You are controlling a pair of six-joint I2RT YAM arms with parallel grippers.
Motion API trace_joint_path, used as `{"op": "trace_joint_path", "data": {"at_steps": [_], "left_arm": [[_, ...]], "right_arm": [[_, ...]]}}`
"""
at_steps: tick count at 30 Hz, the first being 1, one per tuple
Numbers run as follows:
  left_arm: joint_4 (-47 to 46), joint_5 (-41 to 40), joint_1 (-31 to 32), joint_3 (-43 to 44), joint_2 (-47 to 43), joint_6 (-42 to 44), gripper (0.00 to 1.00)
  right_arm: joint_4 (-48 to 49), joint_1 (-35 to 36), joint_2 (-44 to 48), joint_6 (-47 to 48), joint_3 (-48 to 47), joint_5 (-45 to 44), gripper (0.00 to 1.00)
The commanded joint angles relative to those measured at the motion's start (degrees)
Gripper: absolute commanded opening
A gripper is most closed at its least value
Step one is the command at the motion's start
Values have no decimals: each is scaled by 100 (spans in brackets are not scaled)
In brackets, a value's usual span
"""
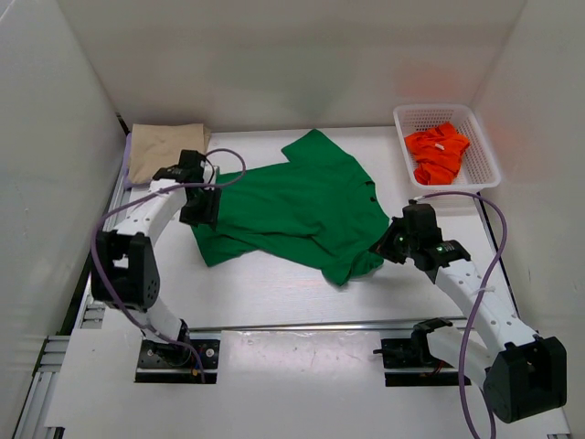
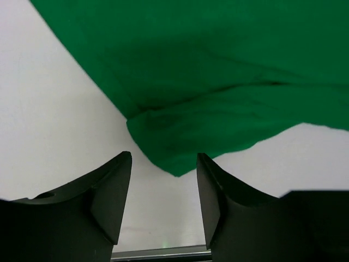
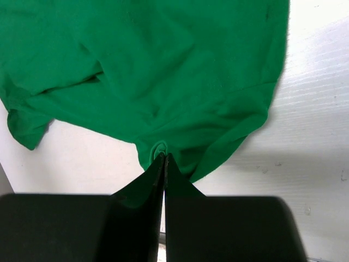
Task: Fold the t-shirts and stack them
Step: Flatten out the tshirt
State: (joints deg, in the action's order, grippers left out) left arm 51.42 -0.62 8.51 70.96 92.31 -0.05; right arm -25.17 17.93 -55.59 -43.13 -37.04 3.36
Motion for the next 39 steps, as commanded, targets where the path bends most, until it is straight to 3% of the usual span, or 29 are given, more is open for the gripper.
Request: {"op": "trace_joint_path", "data": {"at_steps": [1,6,17,24,25,26,28,35,38,39], "left_arm": [[341,291,-16,305,426,5,61],[439,71,-200,305,998,5,61],[-97,-175,-377,305,1289,5,64],[87,62,-377,305,1474,5,38],[88,62,-377,244,1474,5,33],[88,62,-429,243,1474,5,21],[88,62,-429,243,1422,5,13],[193,10,-552,295,973,5,11],[132,-244,-667,830,920,5,11],[132,-332,-667,1110,998,5,11]], "right_arm": [[21,-44,40,129,-181,-133,0],[-32,-44,40,183,-181,-186,0],[-137,-44,40,235,-181,-239,0],[-243,-44,93,340,-233,-300,0],[-243,-44,93,341,-234,-353,0],[-243,-44,93,341,-234,-353,0],[-243,-44,93,341,-234,-353,0],[-243,-167,40,394,-287,-354,0],[-25,-448,-424,595,-672,-283,0],[-23,-579,-661,726,-1308,-196,0]]}}
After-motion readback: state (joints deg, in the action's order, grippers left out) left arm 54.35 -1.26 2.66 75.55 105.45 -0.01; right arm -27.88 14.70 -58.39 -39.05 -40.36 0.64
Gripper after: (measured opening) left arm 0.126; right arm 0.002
